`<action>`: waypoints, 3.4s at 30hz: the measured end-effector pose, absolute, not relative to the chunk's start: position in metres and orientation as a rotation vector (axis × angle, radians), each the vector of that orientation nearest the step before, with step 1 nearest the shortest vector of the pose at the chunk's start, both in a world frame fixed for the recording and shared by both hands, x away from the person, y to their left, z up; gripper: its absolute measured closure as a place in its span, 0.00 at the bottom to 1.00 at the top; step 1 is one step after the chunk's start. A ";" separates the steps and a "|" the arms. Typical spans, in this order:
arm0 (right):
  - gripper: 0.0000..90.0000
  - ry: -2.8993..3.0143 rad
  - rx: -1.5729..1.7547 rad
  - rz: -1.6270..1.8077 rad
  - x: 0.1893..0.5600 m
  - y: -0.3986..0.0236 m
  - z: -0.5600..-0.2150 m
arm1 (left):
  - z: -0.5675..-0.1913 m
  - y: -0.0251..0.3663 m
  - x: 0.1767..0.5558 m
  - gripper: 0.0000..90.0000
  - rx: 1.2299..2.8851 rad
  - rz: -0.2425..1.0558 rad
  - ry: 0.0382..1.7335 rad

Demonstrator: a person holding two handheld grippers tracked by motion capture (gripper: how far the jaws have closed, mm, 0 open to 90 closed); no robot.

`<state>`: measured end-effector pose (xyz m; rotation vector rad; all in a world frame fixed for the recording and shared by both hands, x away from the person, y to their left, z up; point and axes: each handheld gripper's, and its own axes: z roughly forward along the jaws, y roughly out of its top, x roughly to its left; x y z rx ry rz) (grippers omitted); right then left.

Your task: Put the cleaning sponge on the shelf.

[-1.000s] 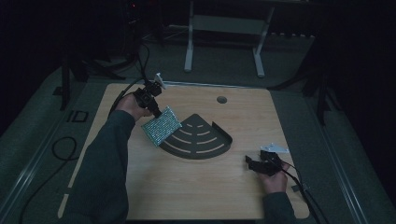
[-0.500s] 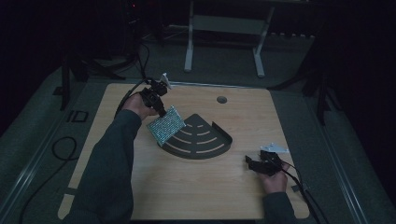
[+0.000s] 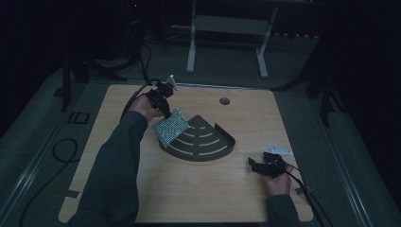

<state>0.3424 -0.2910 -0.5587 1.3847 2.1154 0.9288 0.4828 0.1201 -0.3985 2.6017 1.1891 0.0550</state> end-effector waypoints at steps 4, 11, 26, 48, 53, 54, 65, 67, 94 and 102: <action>0.28 2.116 1.382 0.929 0.343 -0.291 -0.559 | -0.396 0.115 0.484 1.00 2.604 0.074 1.182; 0.28 2.117 1.381 0.930 0.343 -0.291 -0.559 | -0.398 0.105 0.487 1.00 2.619 0.092 1.179; 0.28 2.117 1.383 0.929 0.343 -0.291 -0.559 | -0.411 0.090 0.492 1.00 2.645 0.124 1.183; 0.28 2.119 1.381 0.929 0.343 -0.291 -0.559 | -0.431 0.083 0.494 1.00 2.676 0.153 1.167; 0.28 2.120 1.380 0.930 0.343 -0.291 -0.559 | -0.434 0.082 0.494 1.00 2.683 0.155 1.164; 0.28 2.120 1.381 0.930 0.343 -0.291 -0.559 | -0.434 0.082 0.494 1.00 2.684 0.157 1.165; 0.28 2.120 1.380 0.930 0.343 -0.291 -0.559 | -0.442 0.080 0.493 1.00 2.698 0.148 1.162; 0.28 2.120 1.380 0.930 0.343 -0.291 -0.559 | -0.444 0.079 0.493 1.00 2.707 0.148 1.157; 0.28 2.121 1.379 0.930 0.343 -0.291 -0.559 | -0.458 0.079 0.494 0.99 2.740 0.145 1.174; 0.28 2.121 1.379 0.930 0.343 -0.291 -0.559 | -0.465 0.081 0.496 0.99 2.764 0.166 1.201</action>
